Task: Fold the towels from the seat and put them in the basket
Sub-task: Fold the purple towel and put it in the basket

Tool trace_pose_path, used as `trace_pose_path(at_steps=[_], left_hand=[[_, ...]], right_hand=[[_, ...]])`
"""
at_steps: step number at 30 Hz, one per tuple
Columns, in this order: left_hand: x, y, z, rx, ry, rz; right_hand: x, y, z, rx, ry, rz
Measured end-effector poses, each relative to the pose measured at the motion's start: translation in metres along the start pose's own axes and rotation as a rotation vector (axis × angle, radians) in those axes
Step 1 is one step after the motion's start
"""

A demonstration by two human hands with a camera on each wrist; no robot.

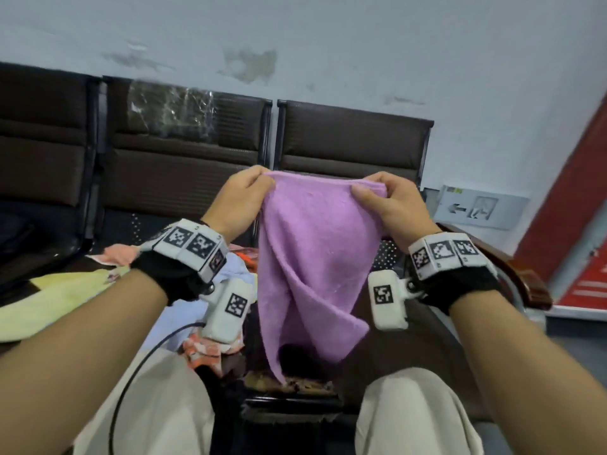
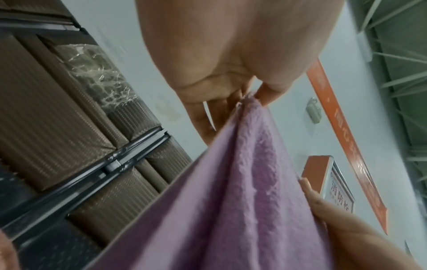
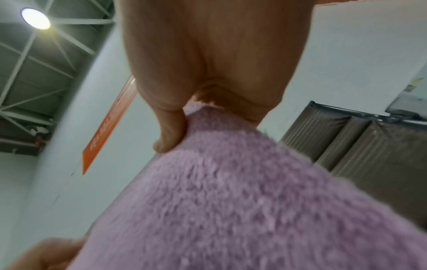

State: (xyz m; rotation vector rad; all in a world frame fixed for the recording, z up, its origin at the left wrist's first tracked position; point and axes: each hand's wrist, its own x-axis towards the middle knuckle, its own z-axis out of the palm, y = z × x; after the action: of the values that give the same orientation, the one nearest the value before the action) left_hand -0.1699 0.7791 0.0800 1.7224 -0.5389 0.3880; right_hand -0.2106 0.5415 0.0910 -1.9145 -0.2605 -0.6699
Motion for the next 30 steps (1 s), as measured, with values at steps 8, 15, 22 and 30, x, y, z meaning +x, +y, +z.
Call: trace_pose_path(at_steps=[8,15,22,30], left_hand=[[0.037,-0.028,0.017,0.307,-0.128,-0.094],[0.066,-0.02,0.049,0.263,-0.044,-0.033],[-0.015,-0.04,0.059,-0.042,-0.004,-0.075],[-0.14,-0.115,0.067,0.128,-0.238,-0.264]], right_hand=[[0.027,0.02,-0.001,-0.357,0.03,0.056],[0.046,0.028,-0.004,-0.319,0.103,-0.022],[-0.043,0.049,0.007,-0.135,0.075,0.009],[-0.168,0.102,0.016,-0.166,-0.069,0.329]])
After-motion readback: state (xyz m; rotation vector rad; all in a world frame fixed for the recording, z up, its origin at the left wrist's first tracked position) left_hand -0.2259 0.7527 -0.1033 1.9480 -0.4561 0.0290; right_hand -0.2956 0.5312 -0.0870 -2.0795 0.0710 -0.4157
